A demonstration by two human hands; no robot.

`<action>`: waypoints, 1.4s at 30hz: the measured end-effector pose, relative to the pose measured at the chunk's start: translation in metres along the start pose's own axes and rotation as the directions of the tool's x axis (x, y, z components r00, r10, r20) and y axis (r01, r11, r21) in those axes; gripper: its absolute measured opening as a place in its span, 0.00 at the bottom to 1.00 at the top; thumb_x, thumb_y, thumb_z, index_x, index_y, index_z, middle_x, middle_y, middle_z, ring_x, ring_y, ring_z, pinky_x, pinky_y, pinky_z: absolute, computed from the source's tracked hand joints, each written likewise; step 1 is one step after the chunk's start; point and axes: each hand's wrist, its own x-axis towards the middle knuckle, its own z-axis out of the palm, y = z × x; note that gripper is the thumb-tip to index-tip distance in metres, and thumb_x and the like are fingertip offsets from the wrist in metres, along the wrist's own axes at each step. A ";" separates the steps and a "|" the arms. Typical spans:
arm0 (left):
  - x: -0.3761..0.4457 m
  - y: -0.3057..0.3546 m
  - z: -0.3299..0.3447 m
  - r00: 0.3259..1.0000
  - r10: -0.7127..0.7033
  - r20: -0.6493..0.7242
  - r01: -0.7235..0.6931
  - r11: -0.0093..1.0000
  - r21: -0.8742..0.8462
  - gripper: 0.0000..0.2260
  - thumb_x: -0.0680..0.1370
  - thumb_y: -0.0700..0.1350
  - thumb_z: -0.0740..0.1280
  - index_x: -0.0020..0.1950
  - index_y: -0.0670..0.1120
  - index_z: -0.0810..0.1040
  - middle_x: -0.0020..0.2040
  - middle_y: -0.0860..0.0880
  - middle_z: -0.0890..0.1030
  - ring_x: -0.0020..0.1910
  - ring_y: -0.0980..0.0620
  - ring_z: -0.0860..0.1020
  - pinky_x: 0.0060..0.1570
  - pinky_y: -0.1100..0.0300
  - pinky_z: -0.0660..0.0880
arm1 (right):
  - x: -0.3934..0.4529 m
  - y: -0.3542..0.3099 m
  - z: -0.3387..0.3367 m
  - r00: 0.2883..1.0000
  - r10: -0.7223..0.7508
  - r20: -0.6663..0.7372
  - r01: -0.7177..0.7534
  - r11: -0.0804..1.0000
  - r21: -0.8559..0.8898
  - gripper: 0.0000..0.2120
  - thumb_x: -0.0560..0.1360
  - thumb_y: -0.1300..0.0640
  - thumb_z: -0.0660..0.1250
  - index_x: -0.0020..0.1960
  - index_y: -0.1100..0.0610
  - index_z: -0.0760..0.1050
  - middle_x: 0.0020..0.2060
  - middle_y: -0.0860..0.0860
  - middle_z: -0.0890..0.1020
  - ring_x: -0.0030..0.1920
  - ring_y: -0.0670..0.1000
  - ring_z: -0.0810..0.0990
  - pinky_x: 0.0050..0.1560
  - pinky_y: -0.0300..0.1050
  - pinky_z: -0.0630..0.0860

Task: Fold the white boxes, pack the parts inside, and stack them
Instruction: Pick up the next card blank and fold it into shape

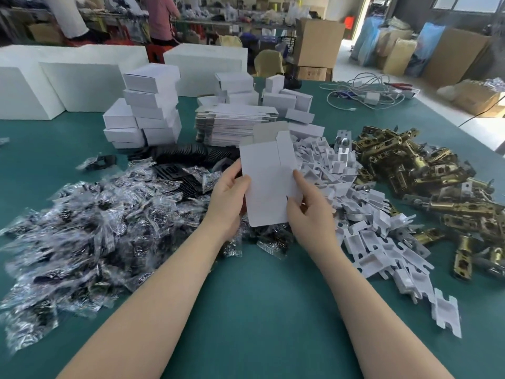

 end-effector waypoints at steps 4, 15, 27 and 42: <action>0.002 0.000 -0.003 0.997 -0.049 -0.056 0.045 0.996 -0.073 0.18 0.84 0.38 0.57 0.73 0.47 0.70 0.53 0.53 0.85 0.51 0.54 0.84 0.42 0.57 0.80 | 0.002 -0.001 -0.005 0.993 -0.046 0.109 0.049 0.999 -0.025 0.26 0.81 0.66 0.59 0.77 0.53 0.62 0.75 0.48 0.65 0.70 0.50 0.68 0.73 0.54 0.66; -0.009 0.029 0.007 0.983 -0.113 0.147 0.165 0.896 -0.413 0.19 0.82 0.46 0.61 0.73 0.51 0.69 0.66 0.45 0.79 0.63 0.44 0.79 0.56 0.48 0.79 | 0.000 0.001 -0.002 0.975 -0.201 0.098 0.213 0.969 -0.127 0.22 0.80 0.59 0.65 0.74 0.52 0.69 0.75 0.50 0.65 0.76 0.50 0.63 0.73 0.49 0.65; -0.033 0.004 0.026 0.979 0.107 0.176 -0.129 0.985 0.116 0.28 0.77 0.46 0.70 0.69 0.69 0.63 0.63 0.74 0.71 0.65 0.64 0.74 0.58 0.67 0.75 | -0.011 -0.007 0.013 0.956 -0.171 -0.240 0.181 0.983 0.021 0.09 0.79 0.52 0.58 0.41 0.42 0.67 0.28 0.38 0.75 0.26 0.42 0.69 0.27 0.32 0.63; -0.031 -0.002 0.023 0.992 0.124 -0.027 -0.121 0.986 0.113 0.39 0.77 0.28 0.66 0.79 0.55 0.53 0.75 0.50 0.69 0.51 0.56 0.84 0.42 0.65 0.78 | -0.004 -0.007 0.008 0.934 0.085 -0.347 0.043 0.937 0.345 0.34 0.72 0.60 0.75 0.71 0.48 0.62 0.60 0.47 0.75 0.56 0.42 0.79 0.48 0.34 0.78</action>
